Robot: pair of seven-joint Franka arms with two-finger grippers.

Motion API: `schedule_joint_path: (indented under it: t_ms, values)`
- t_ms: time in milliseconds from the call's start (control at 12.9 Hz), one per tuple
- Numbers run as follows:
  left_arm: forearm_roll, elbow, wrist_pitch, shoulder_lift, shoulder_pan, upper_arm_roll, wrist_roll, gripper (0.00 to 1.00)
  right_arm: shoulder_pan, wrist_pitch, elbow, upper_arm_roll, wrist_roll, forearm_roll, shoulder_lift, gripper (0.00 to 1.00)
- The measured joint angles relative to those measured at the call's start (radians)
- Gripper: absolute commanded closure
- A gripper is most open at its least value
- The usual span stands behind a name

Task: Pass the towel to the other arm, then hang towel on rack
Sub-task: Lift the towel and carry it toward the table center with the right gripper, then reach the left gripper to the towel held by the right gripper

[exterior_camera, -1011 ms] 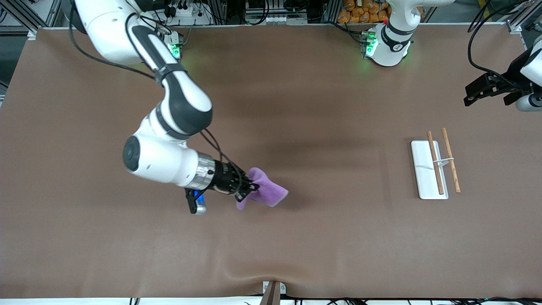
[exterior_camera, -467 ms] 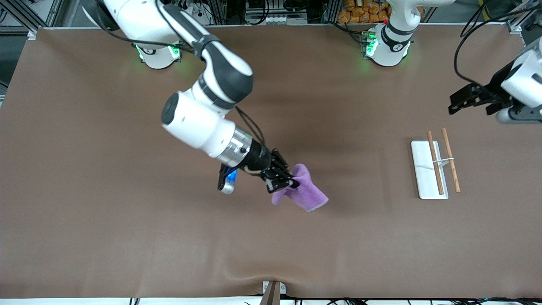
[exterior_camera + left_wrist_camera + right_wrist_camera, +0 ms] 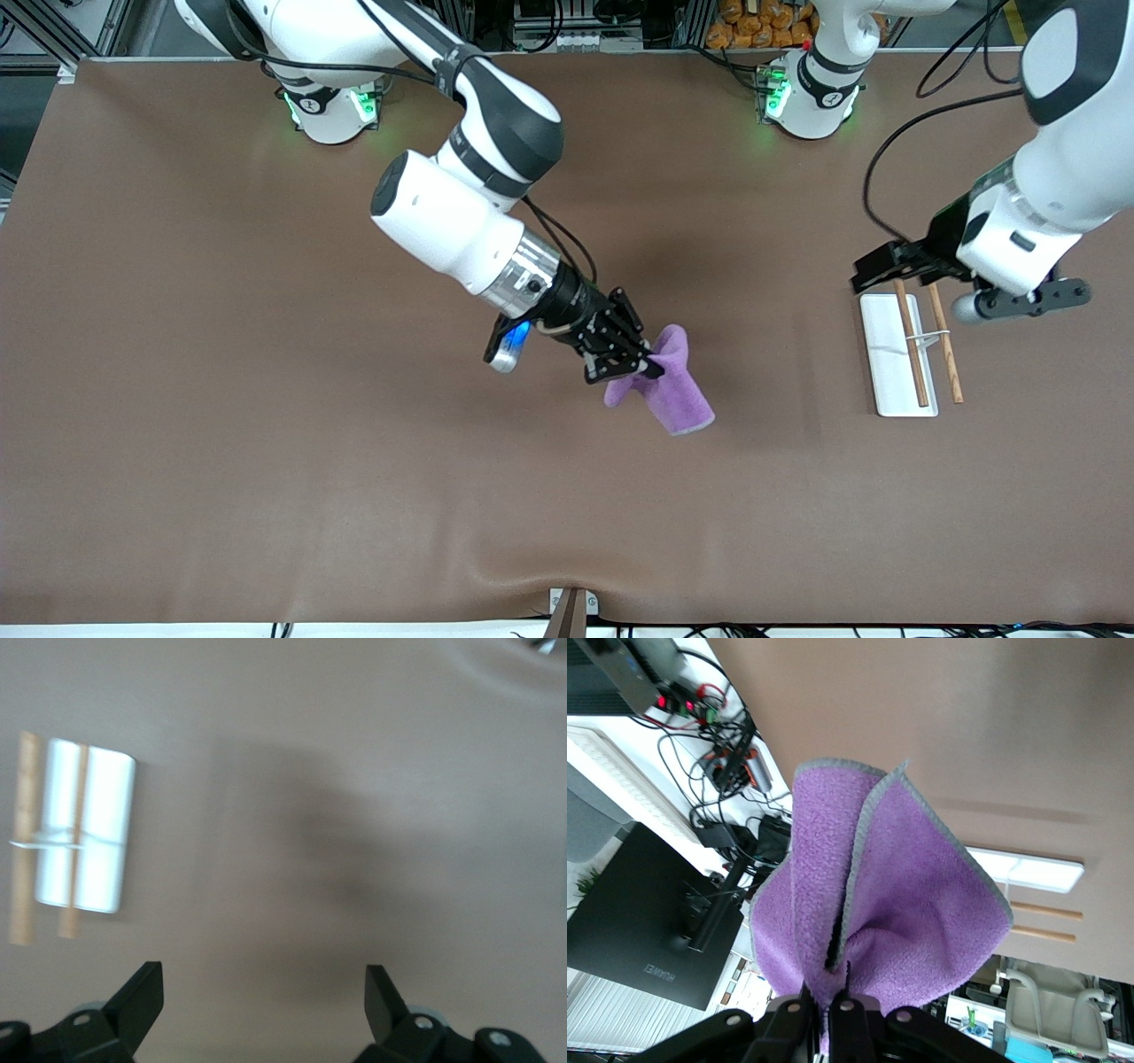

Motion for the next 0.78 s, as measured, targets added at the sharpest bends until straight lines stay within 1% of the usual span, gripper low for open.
schedule_joint_path:
  t_ms: [156,311,389,622,778]
  values:
    - [-0.065,0.058,0.013,0.059,0.001,0.001,-0.112,0.00,0.021,0.001,0.001,-0.003,0.044,0.000,0.000,1.00]
    - [-0.106,0.132,0.025,0.125,0.000,0.001,-0.177,0.00,0.027,0.001,0.001,-0.005,0.061,0.000,0.000,1.00]
    - [-0.139,0.155,0.046,0.149,0.001,0.002,-0.198,0.00,0.027,0.001,0.001,-0.008,0.065,0.000,0.000,1.00]
    - [-0.290,0.172,0.143,0.205,0.013,0.012,-0.215,0.00,0.027,0.001,0.001,-0.011,0.077,0.000,0.002,1.00]
    - [-0.331,0.174,0.216,0.240,0.014,0.010,-0.232,0.00,0.027,0.001,0.001,-0.012,0.078,0.000,0.002,1.00]
